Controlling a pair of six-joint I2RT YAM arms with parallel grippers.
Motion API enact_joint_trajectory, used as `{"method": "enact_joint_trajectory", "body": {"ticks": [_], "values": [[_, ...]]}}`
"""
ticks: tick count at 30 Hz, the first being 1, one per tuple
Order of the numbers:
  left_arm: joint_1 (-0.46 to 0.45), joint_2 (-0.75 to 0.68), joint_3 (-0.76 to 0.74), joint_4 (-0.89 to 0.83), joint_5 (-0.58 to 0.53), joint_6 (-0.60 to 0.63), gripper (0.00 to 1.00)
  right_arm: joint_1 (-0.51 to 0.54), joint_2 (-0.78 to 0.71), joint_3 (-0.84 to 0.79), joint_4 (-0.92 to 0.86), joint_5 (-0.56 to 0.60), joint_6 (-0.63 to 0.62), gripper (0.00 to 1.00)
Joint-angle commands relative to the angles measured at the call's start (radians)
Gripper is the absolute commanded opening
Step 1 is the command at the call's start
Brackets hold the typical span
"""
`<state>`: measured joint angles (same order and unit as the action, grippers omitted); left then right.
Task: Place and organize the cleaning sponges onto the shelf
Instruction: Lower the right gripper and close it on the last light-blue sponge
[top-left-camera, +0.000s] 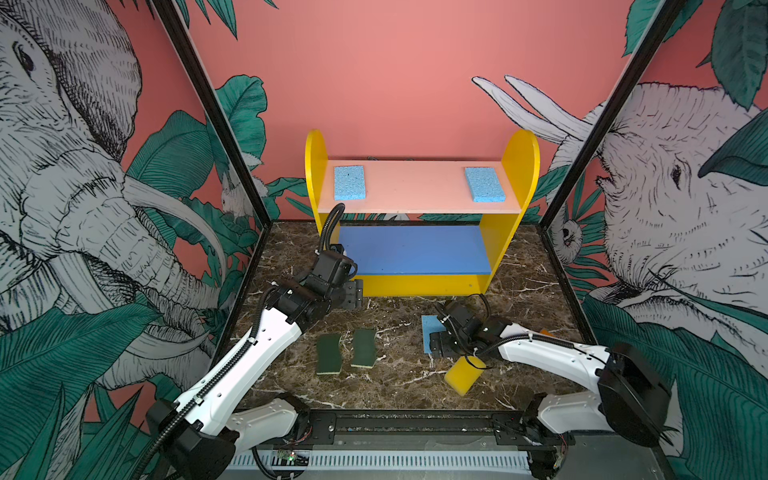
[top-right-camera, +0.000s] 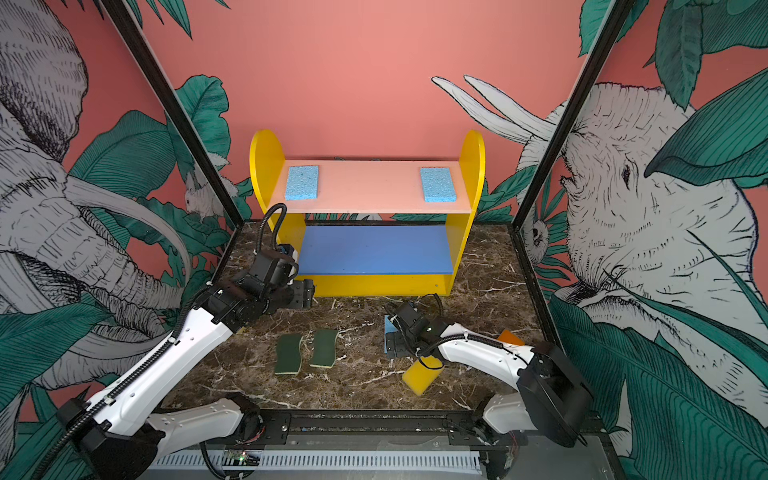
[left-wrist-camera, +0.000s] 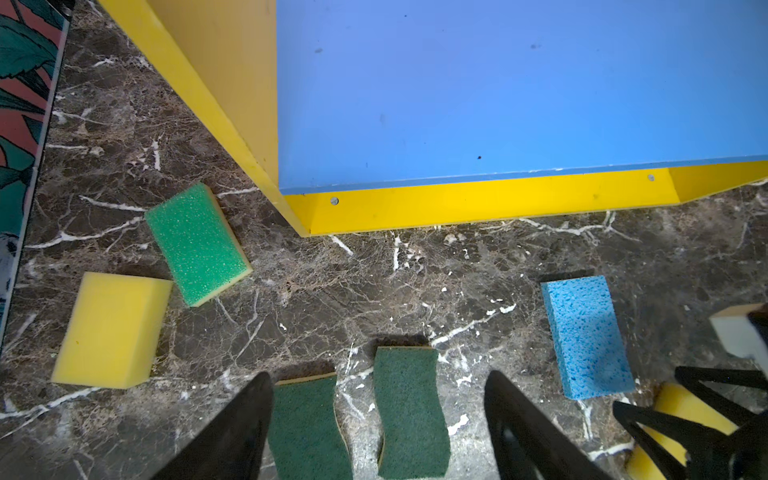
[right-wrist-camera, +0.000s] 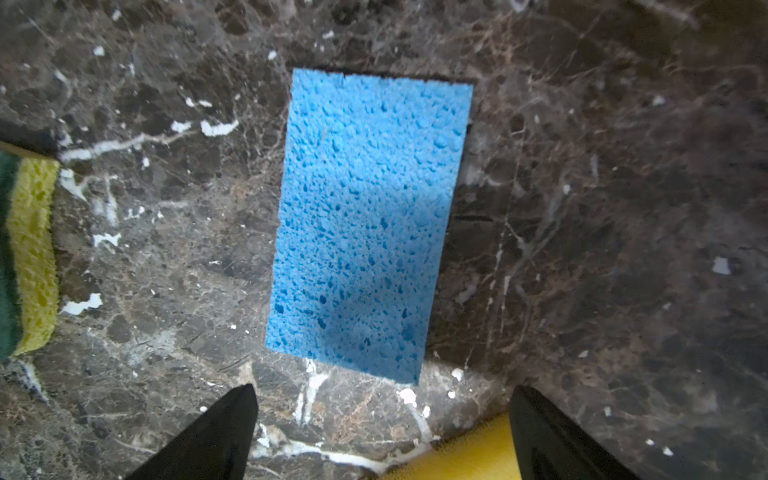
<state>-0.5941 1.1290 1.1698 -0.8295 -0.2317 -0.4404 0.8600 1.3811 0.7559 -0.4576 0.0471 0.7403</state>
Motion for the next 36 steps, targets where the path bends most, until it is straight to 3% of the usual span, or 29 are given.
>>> {"method": "enact_joint_trajectory", "body": {"ticks": [1,16,36], "values": [[-0.004,-0.02,-0.026,0.012,-0.005,-0.027,0.81,0.008,0.03,0.029,0.016,-0.014,0.008,0.97],[-0.005,-0.03,-0.048,-0.01,-0.031,-0.013,0.83,0.02,0.193,0.126,-0.012,-0.053,-0.013,0.97],[-0.004,-0.049,-0.069,-0.011,-0.043,0.004,0.83,0.019,0.276,0.172,-0.079,-0.031,0.01,0.96]]}}
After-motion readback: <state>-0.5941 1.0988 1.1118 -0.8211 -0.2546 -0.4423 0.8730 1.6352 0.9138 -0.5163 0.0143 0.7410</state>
